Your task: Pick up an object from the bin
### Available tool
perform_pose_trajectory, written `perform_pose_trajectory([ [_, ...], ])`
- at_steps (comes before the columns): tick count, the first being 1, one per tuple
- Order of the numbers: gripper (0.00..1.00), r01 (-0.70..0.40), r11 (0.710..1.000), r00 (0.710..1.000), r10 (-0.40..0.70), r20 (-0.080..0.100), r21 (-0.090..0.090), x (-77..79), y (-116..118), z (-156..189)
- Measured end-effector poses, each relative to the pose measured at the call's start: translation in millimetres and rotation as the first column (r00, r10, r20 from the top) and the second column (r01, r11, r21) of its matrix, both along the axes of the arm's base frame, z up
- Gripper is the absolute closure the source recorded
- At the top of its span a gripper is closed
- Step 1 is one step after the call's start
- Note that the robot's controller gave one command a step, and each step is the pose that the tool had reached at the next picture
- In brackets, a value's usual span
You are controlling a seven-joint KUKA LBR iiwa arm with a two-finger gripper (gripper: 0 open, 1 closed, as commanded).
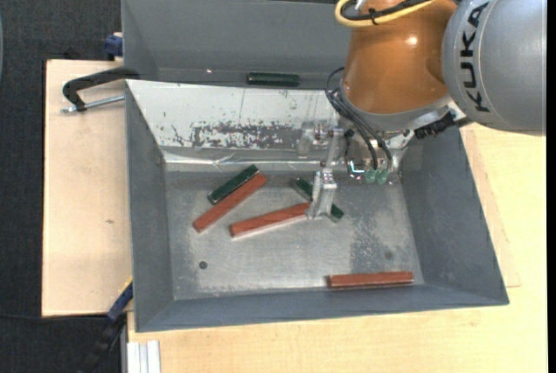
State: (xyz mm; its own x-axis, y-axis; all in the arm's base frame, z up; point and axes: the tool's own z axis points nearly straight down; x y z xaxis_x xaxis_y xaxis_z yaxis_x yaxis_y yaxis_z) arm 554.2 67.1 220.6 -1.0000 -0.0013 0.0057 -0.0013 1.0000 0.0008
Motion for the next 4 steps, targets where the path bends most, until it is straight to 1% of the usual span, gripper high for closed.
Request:
perform_pose_trajectory([
  [1, 0.0, 0.001, 1.0, 1.0, -0.001, 0.009, 0.001, 1.5, 0, 5],
  [2, 0.0, -0.013, 1.0, 1.0, 0.013, 0.016, 0.0, 13.7, 28, -39],
  [3, 0.0, 0.057, 0.998, 0.998, -0.057, 0.009, 0.002, 35.2, 52, -74],
  [4, 0.0, -0.034, 0.999, 0.999, 0.034, 0.012, 0.001, 31.5, 64, -126],
])
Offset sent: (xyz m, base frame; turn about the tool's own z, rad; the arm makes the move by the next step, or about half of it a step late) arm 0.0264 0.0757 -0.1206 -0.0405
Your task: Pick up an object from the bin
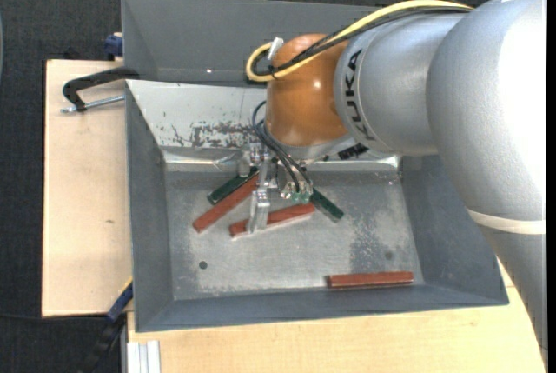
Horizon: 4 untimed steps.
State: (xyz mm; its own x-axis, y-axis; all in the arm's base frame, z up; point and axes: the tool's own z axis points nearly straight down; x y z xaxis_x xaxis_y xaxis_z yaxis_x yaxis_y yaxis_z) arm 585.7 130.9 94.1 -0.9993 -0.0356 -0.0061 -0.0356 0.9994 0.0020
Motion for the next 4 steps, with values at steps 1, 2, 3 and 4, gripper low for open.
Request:
perform_pose_trajectory([
  [1, 0.0, 0.042, 0.999, 0.999, -0.042, -0.005, 0.001, 6.6, 3, -23],
  [2, 0.0, -0.046, 0.999, 0.999, 0.046, 0.002, -0.002, 2.5, 38, -21],
  [3, 1.0, -0.526, 0.851, 0.851, 0.526, -0.002, -0.001, -4.3, 57, -22],
  [4, 1.0, -0.526, 0.851, 0.851, 0.526, -0.002, -0.001, -4.3, 57, -22],
])
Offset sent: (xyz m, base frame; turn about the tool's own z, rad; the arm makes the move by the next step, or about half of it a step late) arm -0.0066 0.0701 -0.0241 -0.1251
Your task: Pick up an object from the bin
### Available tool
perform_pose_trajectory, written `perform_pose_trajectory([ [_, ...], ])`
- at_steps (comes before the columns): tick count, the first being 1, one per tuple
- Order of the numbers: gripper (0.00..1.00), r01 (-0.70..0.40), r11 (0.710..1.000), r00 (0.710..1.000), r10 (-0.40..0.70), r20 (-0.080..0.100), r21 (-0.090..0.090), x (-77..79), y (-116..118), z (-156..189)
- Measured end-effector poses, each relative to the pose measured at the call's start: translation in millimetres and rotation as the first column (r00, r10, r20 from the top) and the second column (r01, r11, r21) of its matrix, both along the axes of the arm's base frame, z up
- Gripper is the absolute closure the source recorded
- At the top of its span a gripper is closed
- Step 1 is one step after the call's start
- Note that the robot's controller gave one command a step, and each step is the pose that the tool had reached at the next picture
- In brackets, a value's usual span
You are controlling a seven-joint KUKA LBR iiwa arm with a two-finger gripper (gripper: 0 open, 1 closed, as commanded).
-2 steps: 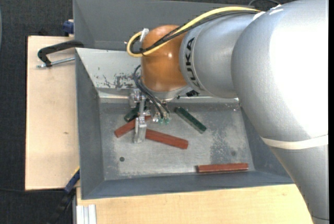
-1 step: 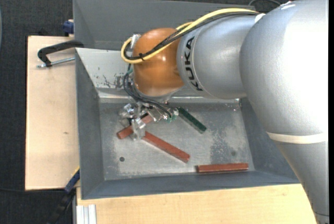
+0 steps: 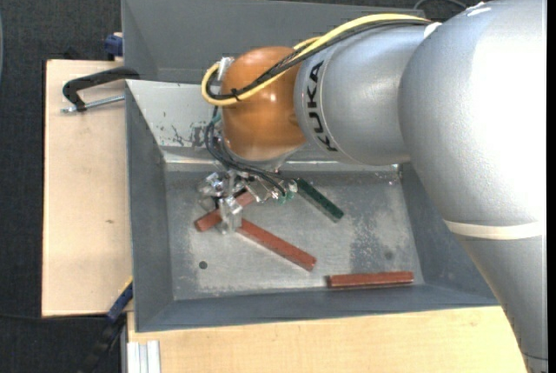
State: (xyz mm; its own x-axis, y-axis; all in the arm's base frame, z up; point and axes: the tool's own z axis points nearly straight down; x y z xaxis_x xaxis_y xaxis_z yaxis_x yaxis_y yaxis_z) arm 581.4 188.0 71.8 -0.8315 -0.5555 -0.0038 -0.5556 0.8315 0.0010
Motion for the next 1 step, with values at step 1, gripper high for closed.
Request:
perform_pose_trajectory([
  [1, 1.0, -0.048, 0.999, 0.999, 0.048, 0.005, 0.001, -36.8, -8.3, 158.8],
])
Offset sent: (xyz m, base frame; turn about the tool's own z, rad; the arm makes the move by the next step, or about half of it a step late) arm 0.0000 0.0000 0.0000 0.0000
